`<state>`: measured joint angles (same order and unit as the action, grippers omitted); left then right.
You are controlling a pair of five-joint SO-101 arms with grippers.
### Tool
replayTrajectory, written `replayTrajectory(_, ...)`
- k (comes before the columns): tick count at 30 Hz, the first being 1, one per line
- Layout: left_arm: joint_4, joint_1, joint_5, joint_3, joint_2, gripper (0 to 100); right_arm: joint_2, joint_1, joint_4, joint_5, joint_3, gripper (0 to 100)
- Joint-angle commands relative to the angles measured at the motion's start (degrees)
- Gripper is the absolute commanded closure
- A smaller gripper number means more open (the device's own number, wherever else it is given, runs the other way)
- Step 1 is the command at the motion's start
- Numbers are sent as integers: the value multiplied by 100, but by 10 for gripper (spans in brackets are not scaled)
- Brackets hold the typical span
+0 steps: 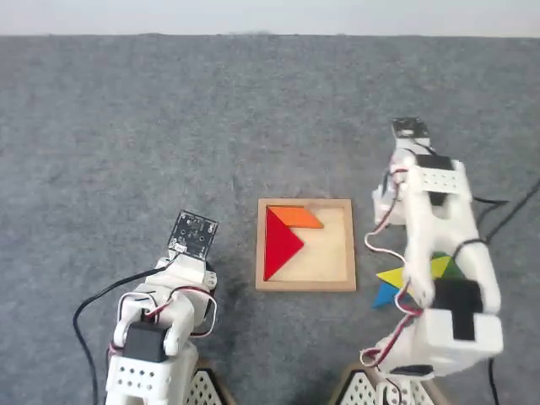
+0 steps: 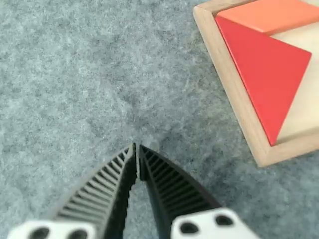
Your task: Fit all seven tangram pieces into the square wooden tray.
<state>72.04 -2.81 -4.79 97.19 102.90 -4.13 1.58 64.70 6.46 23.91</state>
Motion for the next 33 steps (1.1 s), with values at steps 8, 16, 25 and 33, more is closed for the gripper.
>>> replayTrajectory(8,26,26,26,-66,123,987,-567,-145,-22,-3613,-879,876)
replayTrajectory(16,26,26,26,-66,123,987,-602,251,-75,-4580,-888,876)
replayTrajectory(25,26,26,26,-66,123,987,-629,198,-532,-4571,-888,876)
replayTrajectory(33,26,26,26,-66,123,987,-637,66,-611,-4571,-862,876)
